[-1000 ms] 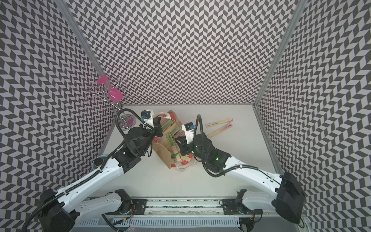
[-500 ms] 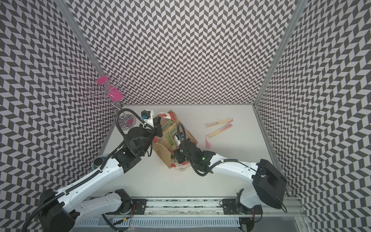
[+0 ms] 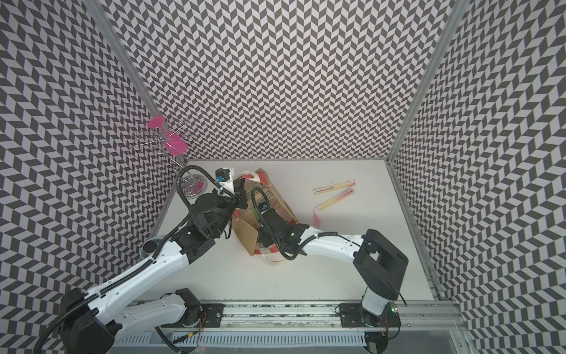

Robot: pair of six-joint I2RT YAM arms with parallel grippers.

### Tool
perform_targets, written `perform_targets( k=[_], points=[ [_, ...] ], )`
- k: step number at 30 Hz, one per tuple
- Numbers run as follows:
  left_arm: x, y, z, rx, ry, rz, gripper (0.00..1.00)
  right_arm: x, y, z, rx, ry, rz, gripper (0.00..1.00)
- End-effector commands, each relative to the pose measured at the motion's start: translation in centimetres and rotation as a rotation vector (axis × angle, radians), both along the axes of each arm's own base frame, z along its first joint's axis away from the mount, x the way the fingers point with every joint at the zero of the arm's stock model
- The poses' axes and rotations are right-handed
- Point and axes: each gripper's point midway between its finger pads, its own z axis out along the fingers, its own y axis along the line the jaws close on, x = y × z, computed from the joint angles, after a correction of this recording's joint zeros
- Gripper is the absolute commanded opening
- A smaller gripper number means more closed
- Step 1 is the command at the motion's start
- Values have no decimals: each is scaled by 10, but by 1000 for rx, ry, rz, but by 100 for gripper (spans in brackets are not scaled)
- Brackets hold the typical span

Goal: Take out the folding fans from the tote bags
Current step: Pick up the folding fan from the canvas bag.

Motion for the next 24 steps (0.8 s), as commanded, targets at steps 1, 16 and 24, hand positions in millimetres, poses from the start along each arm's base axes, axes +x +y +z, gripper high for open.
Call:
perform_targets(
  k=[1,16,24],
  points=[
    [-7,7,42,-84,-94,1,0,7,0,-9,-51,-15,-20,51],
    [-6,10,37,-76,-84,17,0,-14,16,-2,111,88,31,49],
    [-2,7,36,-81,-72,17,0,-35,22,4,249,143,88,49]
  ],
)
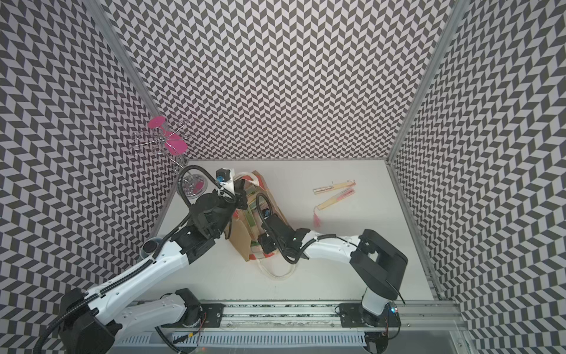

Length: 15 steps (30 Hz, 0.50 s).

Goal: Take out the folding fans from the tote bags
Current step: Pick up the folding fan from the canvas bag.

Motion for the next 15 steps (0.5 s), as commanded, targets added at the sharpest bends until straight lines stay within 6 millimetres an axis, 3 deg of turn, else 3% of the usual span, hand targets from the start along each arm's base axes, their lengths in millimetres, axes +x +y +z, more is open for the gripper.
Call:
perform_targets(
  k=[1,15],
  points=[
    [-2,5,39,-92,-82,9,0,-4,20,28,149,-11,37,49],
    [-4,0,43,-120,-79,-21,0,12,39,14,98,-78,11,51]
  ],
)
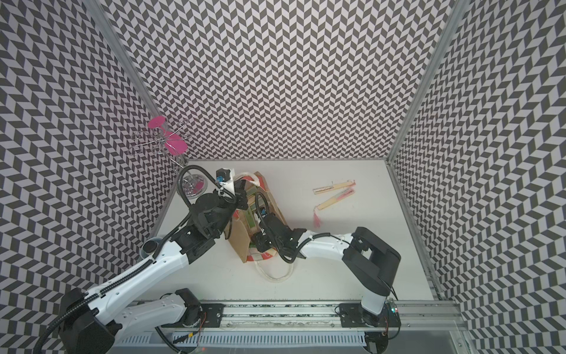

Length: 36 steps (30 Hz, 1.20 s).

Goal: Take out the folding fans from the tote bags
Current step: Pick up the folding fan from the canvas bag.

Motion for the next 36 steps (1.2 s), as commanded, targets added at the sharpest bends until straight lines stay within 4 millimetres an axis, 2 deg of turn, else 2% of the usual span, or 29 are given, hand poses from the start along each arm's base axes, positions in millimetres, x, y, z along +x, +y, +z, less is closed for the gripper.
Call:
perform_targets(
  k=[1,6,10,14,17,23,32,36],
  points=[
    [-2,4,42,-103,-81,5,0,3,15,12,26,-73,-7,51],
    [0,7,42,-117,-76,31,0,0,17,-4,-12,-69,-23,51],
    [0,7,43,-122,-76,27,0,7,11,-18,-68,-65,-81,50],
    [0,7,43,-120,-74,23,0,12,11,-20,-89,-70,-102,46],
    [-1,8,43,-119,-75,26,0,14,12,-16,-86,-77,-109,40],
    [-1,10,41,-109,-75,39,0,15,6,-4,-83,-88,-129,23],
    [2,15,41,-107,-74,67,0,11,-9,30,-53,-121,-148,15],
    [4,18,43,-114,-80,75,0,9,-17,43,-44,-133,-161,4]
  ],
)
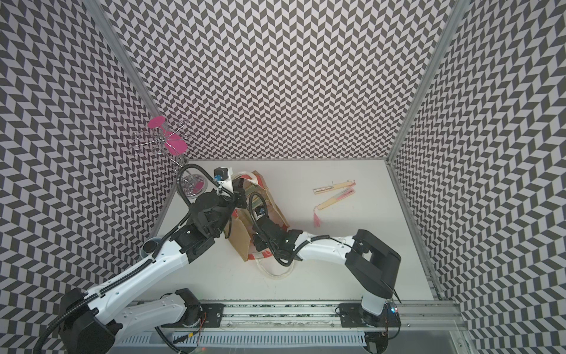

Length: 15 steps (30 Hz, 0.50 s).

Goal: Take out the folding fans from the tote bags
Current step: Pick up the folding fan from the canvas bag.

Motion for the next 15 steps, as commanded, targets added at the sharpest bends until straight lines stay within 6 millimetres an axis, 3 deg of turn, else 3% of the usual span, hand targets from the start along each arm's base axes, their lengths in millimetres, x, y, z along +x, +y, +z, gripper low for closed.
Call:
perform_targets(
  k=[1,8,15],
  points=[
    [0,9,41,-95,-90,29,0,0,-8,19,21,-32,-28,1],
    [1,9,42,-96,-89,28,0,0,-14,39,23,-51,-32,0],
    [5,12,37,-106,-69,45,0,-15,-34,103,158,-123,-7,0]
  ],
)
